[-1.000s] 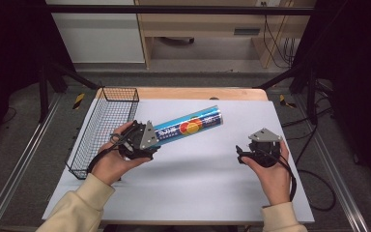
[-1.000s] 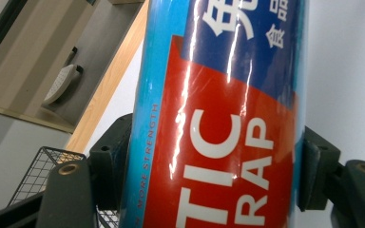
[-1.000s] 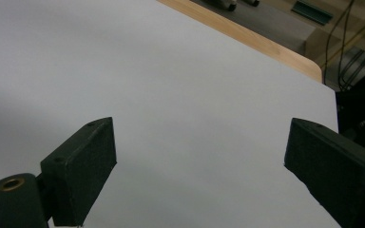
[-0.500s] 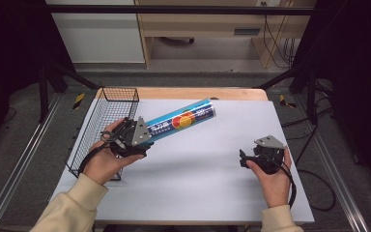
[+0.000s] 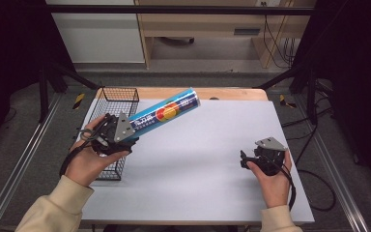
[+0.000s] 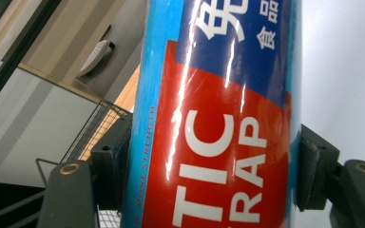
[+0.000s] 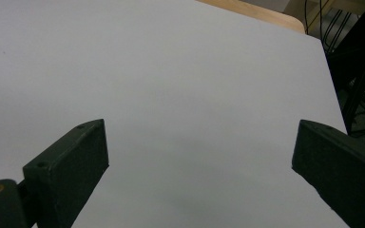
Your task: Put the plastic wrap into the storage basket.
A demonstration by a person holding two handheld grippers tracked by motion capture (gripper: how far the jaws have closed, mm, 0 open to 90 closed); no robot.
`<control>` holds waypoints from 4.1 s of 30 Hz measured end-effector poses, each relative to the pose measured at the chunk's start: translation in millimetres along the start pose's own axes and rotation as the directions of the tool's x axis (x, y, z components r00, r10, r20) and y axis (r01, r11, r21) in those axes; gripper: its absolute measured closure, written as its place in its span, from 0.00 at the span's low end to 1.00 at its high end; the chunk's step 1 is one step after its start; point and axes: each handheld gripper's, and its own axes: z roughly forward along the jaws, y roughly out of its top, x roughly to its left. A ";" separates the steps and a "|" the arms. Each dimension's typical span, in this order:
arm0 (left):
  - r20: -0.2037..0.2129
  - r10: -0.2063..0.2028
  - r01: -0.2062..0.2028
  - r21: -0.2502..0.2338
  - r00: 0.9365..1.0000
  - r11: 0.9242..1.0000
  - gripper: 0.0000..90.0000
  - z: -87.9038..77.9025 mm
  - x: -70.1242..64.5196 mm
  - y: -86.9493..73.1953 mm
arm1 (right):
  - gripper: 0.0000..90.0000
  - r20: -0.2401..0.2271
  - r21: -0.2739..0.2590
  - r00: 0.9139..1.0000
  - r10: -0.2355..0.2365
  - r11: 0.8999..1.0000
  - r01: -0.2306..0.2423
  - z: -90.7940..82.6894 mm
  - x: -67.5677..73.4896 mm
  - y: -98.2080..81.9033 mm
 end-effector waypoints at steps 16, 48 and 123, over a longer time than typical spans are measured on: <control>-0.035 -0.037 0.040 0.088 0.999 0.995 0.34 -13.4 7.2 -15.2 | 0.05 -0.005 0.016 1.000 -0.003 1.000 0.003 2.8 -1.3 -1.7; -0.116 -0.235 0.255 0.207 0.965 0.945 0.34 0.4 35.2 -22.8 | 0.05 -0.053 0.047 0.997 0.049 0.998 -0.046 5.7 0.8 -4.4; -0.179 -0.482 0.491 0.559 0.858 0.668 0.35 27.8 34.2 -91.8 | 0.06 -0.102 0.082 0.992 0.070 0.995 -0.062 8.3 4.2 -5.0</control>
